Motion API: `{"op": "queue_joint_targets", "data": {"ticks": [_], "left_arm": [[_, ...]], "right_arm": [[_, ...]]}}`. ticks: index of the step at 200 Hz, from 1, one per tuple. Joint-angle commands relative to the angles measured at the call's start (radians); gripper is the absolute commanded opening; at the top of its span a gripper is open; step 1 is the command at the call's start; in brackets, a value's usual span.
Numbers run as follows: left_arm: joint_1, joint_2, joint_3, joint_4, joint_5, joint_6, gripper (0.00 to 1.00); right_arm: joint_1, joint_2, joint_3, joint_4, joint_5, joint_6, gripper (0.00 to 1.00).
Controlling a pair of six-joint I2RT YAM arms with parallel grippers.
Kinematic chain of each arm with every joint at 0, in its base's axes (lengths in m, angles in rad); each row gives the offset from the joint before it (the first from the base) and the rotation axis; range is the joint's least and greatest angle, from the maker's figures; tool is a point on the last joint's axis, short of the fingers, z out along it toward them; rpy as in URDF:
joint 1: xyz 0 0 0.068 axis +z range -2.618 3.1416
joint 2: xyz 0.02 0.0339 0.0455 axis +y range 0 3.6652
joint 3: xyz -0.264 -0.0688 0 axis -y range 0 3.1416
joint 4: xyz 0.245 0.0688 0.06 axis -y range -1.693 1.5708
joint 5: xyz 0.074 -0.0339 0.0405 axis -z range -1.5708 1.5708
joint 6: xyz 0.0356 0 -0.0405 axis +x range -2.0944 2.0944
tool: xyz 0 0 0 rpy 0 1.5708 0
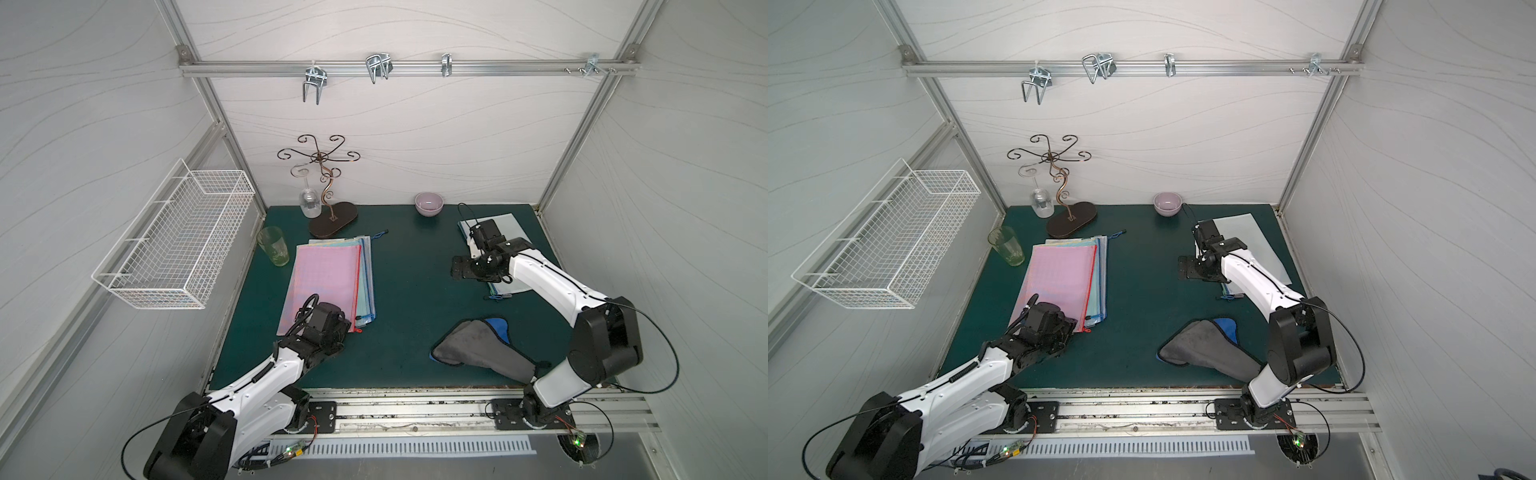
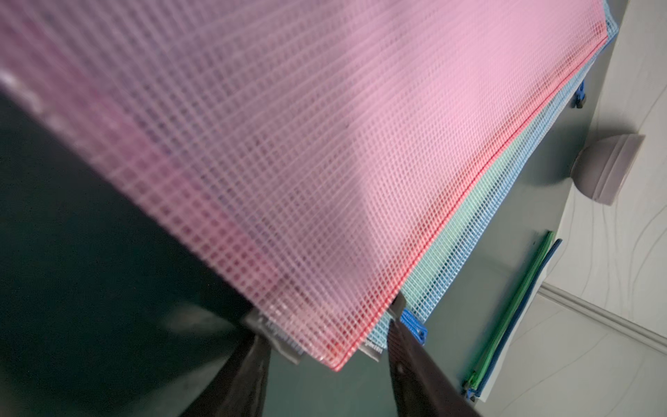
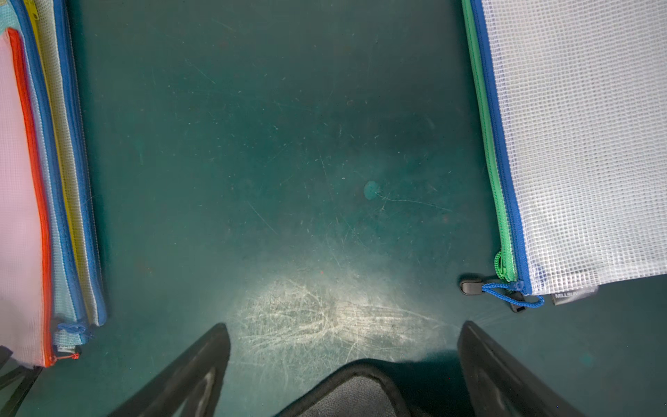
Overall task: Wipe the document bag
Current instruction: Pick up the document bag.
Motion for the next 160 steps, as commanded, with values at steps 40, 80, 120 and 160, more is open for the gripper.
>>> {"op": "queue_joint_targets", "data": {"ticks": [40,80,120,160], "left_arm": [[0.007,-0.048,-0.044,0.027,-0.031,0.004,0.24],[0.009,-0.130,-0.038,-0.014,-0.041,0.035,0.09],[0.010,-0.187,0.033,-0.105,-0.039,0.107,0.00],[0.010,-0.186,0.102,-0.132,0.017,0.204,0.00]], "right_arm": [[0.024,-0.031,-0.013,0.013,0.001,0.008,0.99],[0.041,-0.020,-0.009,0.015,0.007,0.013,0.99],[0.063,-0.011,-0.005,0.014,0.016,0.012,0.99],[0.079,-0.009,-0.013,0.011,0.016,0.012,0.99]]}}
